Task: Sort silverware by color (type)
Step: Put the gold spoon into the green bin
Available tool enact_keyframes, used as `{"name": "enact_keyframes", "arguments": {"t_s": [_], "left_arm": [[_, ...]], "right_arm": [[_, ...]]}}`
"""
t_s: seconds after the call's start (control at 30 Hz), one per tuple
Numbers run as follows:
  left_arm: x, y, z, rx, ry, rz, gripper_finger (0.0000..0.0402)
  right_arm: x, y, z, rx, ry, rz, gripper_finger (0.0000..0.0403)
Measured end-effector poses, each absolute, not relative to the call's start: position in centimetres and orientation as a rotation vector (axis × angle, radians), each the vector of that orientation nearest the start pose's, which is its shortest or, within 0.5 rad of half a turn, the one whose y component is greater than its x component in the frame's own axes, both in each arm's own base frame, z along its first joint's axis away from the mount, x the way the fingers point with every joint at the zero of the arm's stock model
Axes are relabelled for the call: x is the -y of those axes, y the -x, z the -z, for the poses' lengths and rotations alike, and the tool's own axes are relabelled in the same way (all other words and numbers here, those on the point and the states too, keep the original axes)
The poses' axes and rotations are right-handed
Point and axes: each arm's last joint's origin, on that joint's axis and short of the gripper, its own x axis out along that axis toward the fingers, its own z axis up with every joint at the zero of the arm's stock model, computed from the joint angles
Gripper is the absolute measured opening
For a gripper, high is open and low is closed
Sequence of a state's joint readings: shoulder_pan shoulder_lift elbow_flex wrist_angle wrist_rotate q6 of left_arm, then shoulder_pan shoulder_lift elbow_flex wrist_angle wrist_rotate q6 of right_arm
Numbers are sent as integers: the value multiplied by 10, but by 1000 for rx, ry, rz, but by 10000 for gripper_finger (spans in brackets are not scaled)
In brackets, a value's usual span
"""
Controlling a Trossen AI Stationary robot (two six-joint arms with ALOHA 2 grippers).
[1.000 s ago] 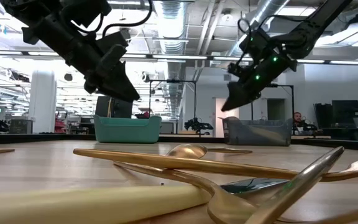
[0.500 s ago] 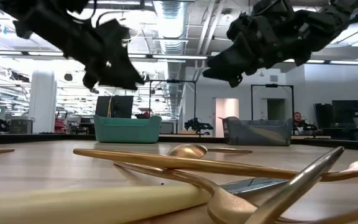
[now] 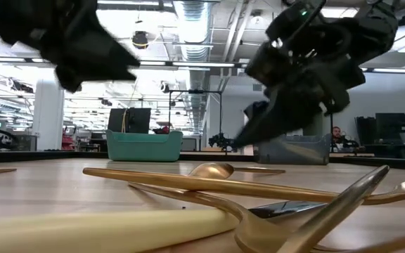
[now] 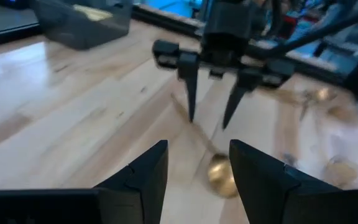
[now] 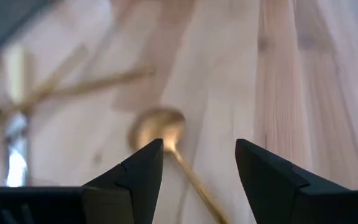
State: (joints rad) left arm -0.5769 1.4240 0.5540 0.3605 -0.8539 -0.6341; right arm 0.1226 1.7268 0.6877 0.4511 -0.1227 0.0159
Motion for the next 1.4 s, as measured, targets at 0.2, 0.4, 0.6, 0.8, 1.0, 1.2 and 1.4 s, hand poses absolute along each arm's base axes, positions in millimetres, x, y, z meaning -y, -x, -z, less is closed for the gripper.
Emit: {"name": "enact_keyframes", "arguments": {"t_s": [0.2, 0.4, 0.6, 0.8, 1.0, 1.2, 1.4], "left_arm": [[131, -236, -147, -303, 255, -435, 160], [123, -260, -146, -270, 249, -404, 160], [119, -271, -154, -332, 160, -390, 160], [89, -280, -154, -370, -22, -509, 160], [32, -295, -151, -461, -8, -501, 160], [-28, -294, -174, -440, -108, -509, 160], [-106, -282, -244, -263, -137, -372, 160]], "right_arm": [[-37, -314, -116, -782, 10, -178, 211], [-29, -315, -107, -833, 16, -130, 140], [-24, -319, -111, -786, -34, 32, 40], [-8, -324, -131, -653, -27, 280, 40], [12, -321, -158, -548, 77, 435, 40], [51, -310, -187, -495, 139, 563, 40], [97, -293, -228, -352, 92, 526, 40]]}}
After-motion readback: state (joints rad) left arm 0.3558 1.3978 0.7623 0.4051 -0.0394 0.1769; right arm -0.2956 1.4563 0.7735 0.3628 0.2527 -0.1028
